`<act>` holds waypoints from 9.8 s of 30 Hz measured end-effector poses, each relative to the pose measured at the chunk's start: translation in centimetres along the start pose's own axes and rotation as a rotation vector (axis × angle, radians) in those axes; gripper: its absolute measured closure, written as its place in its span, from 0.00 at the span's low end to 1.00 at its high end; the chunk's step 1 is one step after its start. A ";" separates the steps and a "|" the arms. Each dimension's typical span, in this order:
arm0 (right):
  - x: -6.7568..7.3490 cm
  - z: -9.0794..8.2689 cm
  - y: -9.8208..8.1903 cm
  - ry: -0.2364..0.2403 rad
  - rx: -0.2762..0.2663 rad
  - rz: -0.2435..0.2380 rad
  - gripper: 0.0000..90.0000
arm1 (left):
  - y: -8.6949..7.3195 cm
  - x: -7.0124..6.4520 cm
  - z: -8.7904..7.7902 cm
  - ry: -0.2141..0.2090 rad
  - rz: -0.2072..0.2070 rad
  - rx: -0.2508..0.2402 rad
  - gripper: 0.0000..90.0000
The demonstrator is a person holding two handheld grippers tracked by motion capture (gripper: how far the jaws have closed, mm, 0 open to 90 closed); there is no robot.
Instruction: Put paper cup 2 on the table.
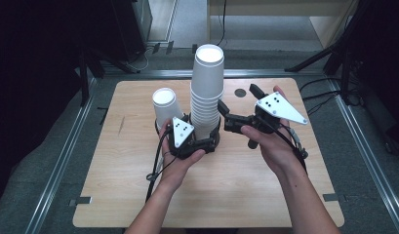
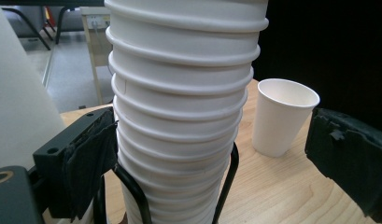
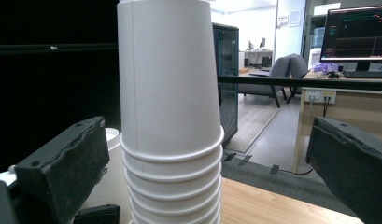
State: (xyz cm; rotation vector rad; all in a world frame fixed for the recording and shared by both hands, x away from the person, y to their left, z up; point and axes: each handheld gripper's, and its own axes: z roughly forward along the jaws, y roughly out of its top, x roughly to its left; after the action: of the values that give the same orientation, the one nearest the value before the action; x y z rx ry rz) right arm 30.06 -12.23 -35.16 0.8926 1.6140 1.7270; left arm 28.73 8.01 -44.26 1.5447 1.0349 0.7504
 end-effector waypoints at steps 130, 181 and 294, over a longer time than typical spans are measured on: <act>-1.2 2.3 7.8 -0.093 -0.212 0.002 0.17 | 0.0 -0.5 3.4 0.142 -0.022 -0.085 0.07; -2.4 -4.1 -3.8 -0.220 -0.084 -0.086 0.16 | -4.6 -0.6 -3.1 0.013 -0.039 0.001 0.07; 5.0 -5.7 -18.5 -0.045 0.134 -1.163 0.16 | -4.9 -1.9 -5.1 -0.358 -0.104 0.242 0.20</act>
State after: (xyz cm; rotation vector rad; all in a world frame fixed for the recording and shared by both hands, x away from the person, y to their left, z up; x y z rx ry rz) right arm 22.27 -10.18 -53.49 -0.0474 1.6837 0.7676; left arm 22.39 8.68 -47.79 1.7386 0.9511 0.2664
